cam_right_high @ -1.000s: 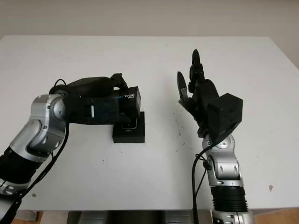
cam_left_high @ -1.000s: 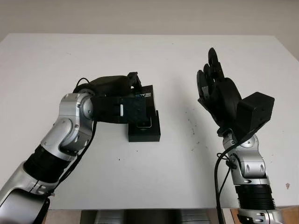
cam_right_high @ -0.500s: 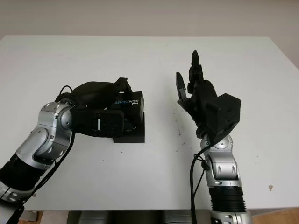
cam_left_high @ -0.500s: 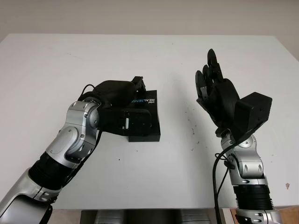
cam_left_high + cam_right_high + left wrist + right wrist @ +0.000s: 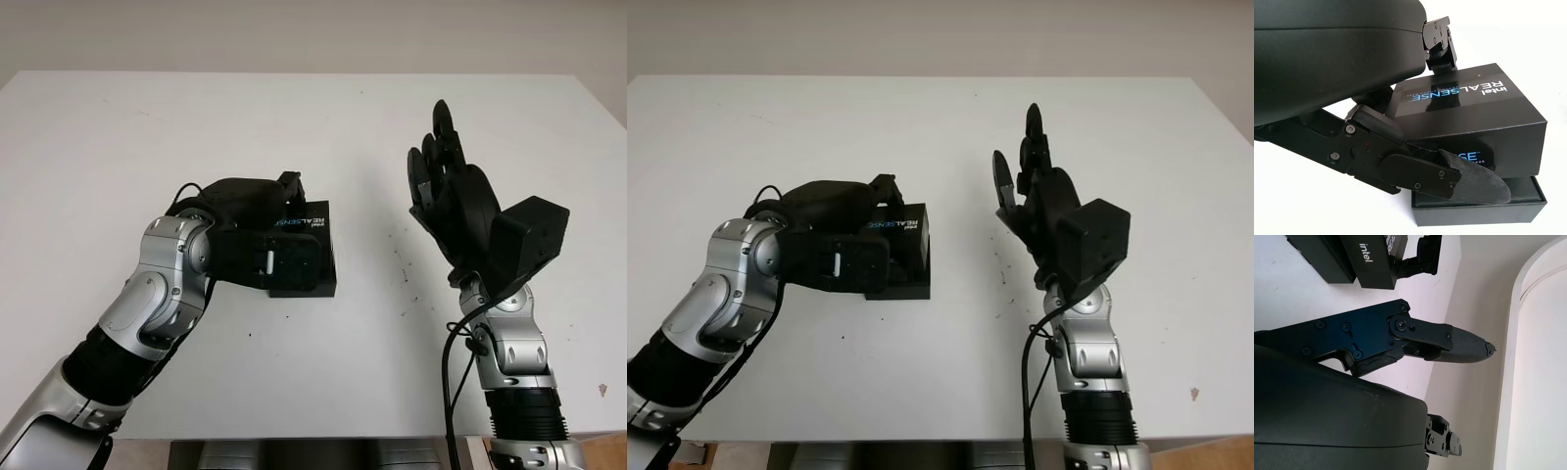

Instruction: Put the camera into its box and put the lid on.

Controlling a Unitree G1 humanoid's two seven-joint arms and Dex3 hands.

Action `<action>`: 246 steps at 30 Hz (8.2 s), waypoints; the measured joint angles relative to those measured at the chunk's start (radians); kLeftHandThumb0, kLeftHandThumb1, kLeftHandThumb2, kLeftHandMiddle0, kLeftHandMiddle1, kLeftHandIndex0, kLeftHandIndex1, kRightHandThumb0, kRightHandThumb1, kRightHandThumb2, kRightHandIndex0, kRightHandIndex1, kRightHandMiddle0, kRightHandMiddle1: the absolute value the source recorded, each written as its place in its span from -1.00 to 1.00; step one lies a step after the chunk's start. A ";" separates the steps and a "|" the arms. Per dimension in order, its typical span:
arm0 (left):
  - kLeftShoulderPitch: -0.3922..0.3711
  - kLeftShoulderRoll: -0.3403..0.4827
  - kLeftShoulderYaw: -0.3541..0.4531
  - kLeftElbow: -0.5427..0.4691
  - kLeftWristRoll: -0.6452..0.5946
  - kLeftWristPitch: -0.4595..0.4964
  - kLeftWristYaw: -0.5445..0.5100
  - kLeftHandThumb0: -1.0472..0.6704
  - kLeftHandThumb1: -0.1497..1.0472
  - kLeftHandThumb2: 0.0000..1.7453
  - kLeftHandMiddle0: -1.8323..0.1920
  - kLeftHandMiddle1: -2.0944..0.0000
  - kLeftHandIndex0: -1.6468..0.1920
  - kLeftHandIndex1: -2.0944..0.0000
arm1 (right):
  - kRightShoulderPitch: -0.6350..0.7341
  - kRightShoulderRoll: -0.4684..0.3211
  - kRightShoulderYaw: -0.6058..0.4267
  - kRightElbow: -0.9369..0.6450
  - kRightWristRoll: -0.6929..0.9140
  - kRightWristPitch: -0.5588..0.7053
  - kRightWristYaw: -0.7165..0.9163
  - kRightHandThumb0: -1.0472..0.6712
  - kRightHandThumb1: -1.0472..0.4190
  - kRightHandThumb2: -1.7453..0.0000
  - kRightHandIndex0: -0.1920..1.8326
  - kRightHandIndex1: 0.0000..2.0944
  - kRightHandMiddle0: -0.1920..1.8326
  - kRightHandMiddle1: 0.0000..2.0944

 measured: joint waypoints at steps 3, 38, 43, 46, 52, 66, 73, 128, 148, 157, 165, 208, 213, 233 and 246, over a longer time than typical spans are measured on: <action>0.012 0.000 0.000 -0.014 0.012 0.012 -0.016 -0.06 1.00 -0.67 0.21 -1.00 0.91 -0.86 | -0.001 0.004 0.010 0.000 -0.010 0.006 -0.008 -0.63 -1.00 0.36 -1.00 -1.00 -1.00 -1.00; 0.045 -0.095 -0.025 0.003 0.071 0.013 0.002 -0.03 1.00 -0.72 0.15 -1.00 0.90 -0.97 | -0.011 0.022 0.016 0.010 -0.017 0.011 -0.017 -0.65 -1.00 0.36 -1.00 -1.00 -1.00 -1.00; 0.041 -0.092 -0.030 0.003 0.083 -0.002 -0.008 -0.02 1.00 -0.76 0.16 -1.00 0.97 -0.89 | -0.011 0.024 0.016 0.010 -0.017 0.011 -0.018 -0.65 -1.00 0.36 -1.00 -1.00 -1.00 -1.00; 0.041 -0.080 -0.033 0.004 0.090 -0.028 -0.006 -0.06 1.00 -0.74 0.10 -1.00 0.72 -0.99 | -0.011 0.025 0.015 0.010 -0.017 0.011 -0.020 -0.63 -1.00 0.36 -1.00 -1.00 -1.00 -1.00; 0.041 -0.051 -0.055 -0.005 0.150 -0.081 -0.037 -0.42 1.00 -0.64 0.82 -0.18 0.98 0.11 | -0.011 0.027 0.014 0.011 -0.017 0.003 -0.020 -0.66 -1.00 0.37 -1.00 -1.00 -1.00 -1.00; 0.064 -0.068 -0.037 -0.084 0.184 -0.045 -0.140 -0.76 1.00 -0.55 1.00 1.00 1.00 1.00 | -0.011 0.027 0.005 0.011 -0.005 0.007 -0.005 -0.65 -1.00 0.39 -1.00 -1.00 -1.00 -1.00; 0.094 -0.091 0.000 -0.136 0.165 0.008 -0.172 -0.82 1.00 -0.49 1.00 1.00 1.00 1.00 | -0.011 0.023 0.001 0.010 -0.006 0.020 0.001 -0.66 -1.00 0.39 -1.00 -1.00 -1.00 -1.00; 0.288 0.040 0.413 -0.186 -0.528 -0.275 0.386 -0.92 0.93 -0.92 1.00 1.00 1.00 1.00 | 0.010 -0.034 -0.005 -0.030 -0.002 0.078 0.066 -0.62 -1.00 0.34 -1.00 -1.00 -1.00 -1.00; 0.486 0.222 0.322 -0.409 -0.036 -0.526 0.315 -0.79 0.84 -0.94 0.81 0.90 0.88 0.94 | 0.025 -0.028 -0.001 -0.051 0.004 0.077 0.064 -0.63 -1.00 0.36 -1.00 -1.00 -1.00 -1.00; 0.530 0.112 0.278 -0.399 0.195 -0.522 0.400 -0.84 0.92 -0.94 0.88 0.94 0.93 0.97 | 0.025 -0.021 0.008 -0.050 0.006 0.077 0.057 -0.65 -1.00 0.38 -1.00 -1.00 -1.00 -1.00; 0.549 -0.026 0.202 -0.366 0.313 -0.440 0.382 -0.91 0.95 -0.93 0.83 0.93 0.98 0.98 | 0.025 -0.021 0.009 -0.051 0.013 0.078 0.054 -0.65 -1.00 0.40 -1.00 -1.00 -1.00 -1.00; 0.503 -0.104 0.093 -0.138 0.477 -0.448 0.595 -0.31 1.00 -0.66 0.95 -0.86 1.00 -0.64 | 0.037 -0.021 0.013 -0.059 0.013 0.100 0.048 -0.64 -1.00 0.38 -1.00 -1.00 -1.00 -1.00; 0.502 -0.102 0.093 -0.126 0.442 -0.471 0.657 -0.01 1.00 -0.57 0.75 -0.99 0.97 -0.93 | 0.037 -0.021 0.014 -0.059 0.014 0.093 0.048 -0.65 -1.00 0.38 -1.00 -1.00 -1.00 -1.00; 0.372 -0.074 0.182 -0.266 0.229 -0.432 0.348 -0.09 1.00 -0.62 0.78 -1.00 1.00 -0.98 | 0.039 -0.020 0.016 -0.049 0.012 0.070 0.052 -0.66 -1.00 0.39 -1.00 -1.00 -1.00 -1.00; 0.164 -0.039 0.233 -0.157 0.076 -0.347 0.199 -0.11 1.00 -0.89 0.38 -1.00 0.61 -0.83 | 0.039 -0.009 0.017 -0.046 0.014 0.069 0.047 -0.63 -1.00 0.39 -1.00 -1.00 -1.00 -1.00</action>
